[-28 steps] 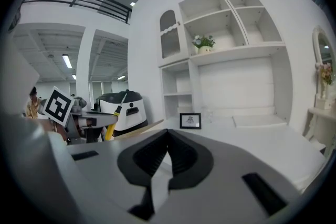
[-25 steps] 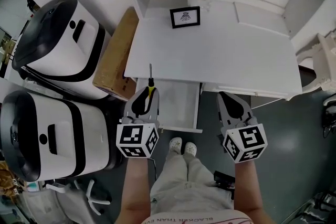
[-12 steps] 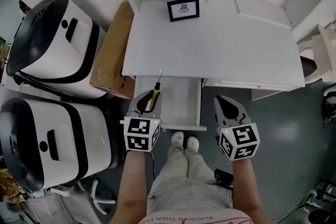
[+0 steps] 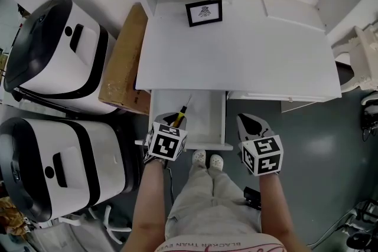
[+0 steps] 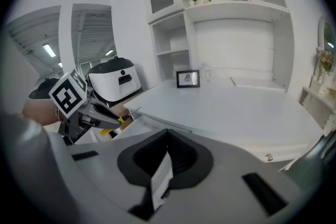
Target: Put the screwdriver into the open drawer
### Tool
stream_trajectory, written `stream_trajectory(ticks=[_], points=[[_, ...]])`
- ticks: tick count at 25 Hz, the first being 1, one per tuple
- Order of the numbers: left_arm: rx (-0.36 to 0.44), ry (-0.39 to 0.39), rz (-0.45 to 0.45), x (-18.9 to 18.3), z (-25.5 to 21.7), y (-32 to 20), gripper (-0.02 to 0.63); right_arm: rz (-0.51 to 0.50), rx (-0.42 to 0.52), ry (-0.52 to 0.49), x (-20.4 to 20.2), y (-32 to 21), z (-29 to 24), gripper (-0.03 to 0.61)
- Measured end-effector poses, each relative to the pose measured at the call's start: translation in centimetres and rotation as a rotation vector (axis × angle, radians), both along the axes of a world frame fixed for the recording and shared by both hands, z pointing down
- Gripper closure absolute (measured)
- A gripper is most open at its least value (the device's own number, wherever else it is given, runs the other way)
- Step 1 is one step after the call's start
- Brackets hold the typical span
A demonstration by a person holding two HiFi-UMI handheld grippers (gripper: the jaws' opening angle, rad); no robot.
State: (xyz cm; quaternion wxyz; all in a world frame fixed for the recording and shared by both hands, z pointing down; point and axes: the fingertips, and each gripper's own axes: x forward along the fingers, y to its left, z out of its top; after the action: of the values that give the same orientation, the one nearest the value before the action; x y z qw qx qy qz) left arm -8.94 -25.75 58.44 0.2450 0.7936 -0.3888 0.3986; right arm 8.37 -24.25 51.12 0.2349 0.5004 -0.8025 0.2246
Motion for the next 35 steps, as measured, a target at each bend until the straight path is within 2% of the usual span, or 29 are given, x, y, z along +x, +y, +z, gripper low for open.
stream_trajectory(ticks=[4, 10, 14, 20, 31, 35], points=[[-0.061, 0.001, 0.018, 0.2, 2.0, -0.9, 0.532, 0.008, -0.032, 0.006, 0.1, -0.5, 0.7, 0.574], [-0.160, -0.044, 0.124, 0.9, 5.7, -1.6, 0.532, 0.018, -0.068, 0.015, 0.1, -1.3, 1.6, 0.574], [-0.215, -0.100, 0.196, 1.3, 8.2, -1.5, 0.532, 0.025, -0.091, 0.023, 0.1, -1.4, 2.3, 0.574], [-0.233, -0.178, 0.304, 1.8, 11.5, -2.1, 0.532, 0.035, -0.123, 0.040, 0.3, -1.4, 3.5, 0.574], [-0.269, -0.209, 0.409, 2.7, 16.5, -2.0, 0.531, 0.032, -0.176, 0.076, 0.3, -0.4, 5.6, 0.574], [-0.275, -0.217, 0.418, 2.6, 18.1, -2.0, 0.529, 0.053, -0.194, 0.078, 0.6, 0.0, 6.4, 0.574]])
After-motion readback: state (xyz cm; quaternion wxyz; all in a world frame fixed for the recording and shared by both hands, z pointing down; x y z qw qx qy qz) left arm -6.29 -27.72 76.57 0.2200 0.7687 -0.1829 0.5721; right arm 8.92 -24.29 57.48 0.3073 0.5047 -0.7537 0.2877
